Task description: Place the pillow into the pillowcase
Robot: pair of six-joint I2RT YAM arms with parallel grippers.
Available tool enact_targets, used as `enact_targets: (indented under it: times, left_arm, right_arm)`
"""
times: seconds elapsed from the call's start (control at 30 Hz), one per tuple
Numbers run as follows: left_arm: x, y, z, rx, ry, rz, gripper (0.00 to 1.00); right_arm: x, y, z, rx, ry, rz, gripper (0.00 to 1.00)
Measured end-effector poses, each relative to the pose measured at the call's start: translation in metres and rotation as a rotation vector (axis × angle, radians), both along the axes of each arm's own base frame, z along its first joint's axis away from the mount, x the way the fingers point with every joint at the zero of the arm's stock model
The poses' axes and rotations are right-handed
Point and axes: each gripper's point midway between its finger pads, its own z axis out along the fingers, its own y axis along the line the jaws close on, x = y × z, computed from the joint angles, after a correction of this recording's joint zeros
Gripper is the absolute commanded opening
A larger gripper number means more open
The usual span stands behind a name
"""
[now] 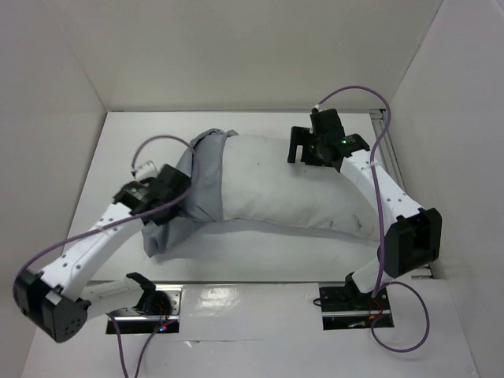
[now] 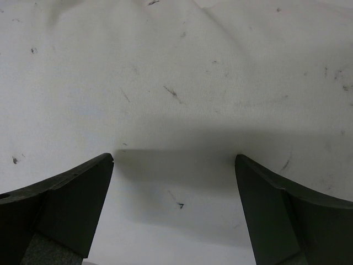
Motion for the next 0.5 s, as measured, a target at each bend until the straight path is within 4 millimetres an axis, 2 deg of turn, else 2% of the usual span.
enact_targets:
  times: [0.07,0.13,0.2,0.27,0.3,0.37,0.4,0.47,0.5]
  left_arm:
    - [0.023,0.014,0.049,-0.041,-0.131,0.017,0.0]
    - [0.048,0.037,0.094,-0.033,-0.236,0.056,0.0]
    - [0.072,0.062,0.123,0.021,-0.282,0.092,0.0]
    - [0.103,0.084,0.138,0.081,-0.302,0.12,0.0]
    - [0.119,0.094,0.139,0.115,-0.299,0.123,0.16]
    - [0.154,0.112,0.126,0.165,-0.241,0.123,0.43]
    - [0.176,0.122,0.115,0.183,-0.196,0.119,0.7]
    - [0.213,0.136,0.097,0.214,-0.142,0.108,0.92]
    - [0.23,0.142,0.09,0.224,-0.119,0.1,0.94]
  right_arm:
    - [0.0,0.0,0.0,0.0,0.0,0.001,0.99]
    - [0.0,0.0,0.0,-0.002,0.0,0.002,0.99]
    - [0.0,0.0,0.0,-0.003,-0.001,0.003,0.99]
    - [0.0,0.0,0.0,-0.003,-0.001,0.004,0.99]
    - [0.0,0.0,0.0,-0.002,-0.001,0.004,0.99]
    - [0.0,0.0,0.0,-0.002,0.0,0.004,0.99]
    - [0.0,0.0,0.0,-0.001,-0.001,0.005,0.99]
    - [0.0,0.001,0.0,0.0,0.0,0.006,0.99]
    - [-0.001,0.001,0.0,0.0,0.0,0.006,0.99]
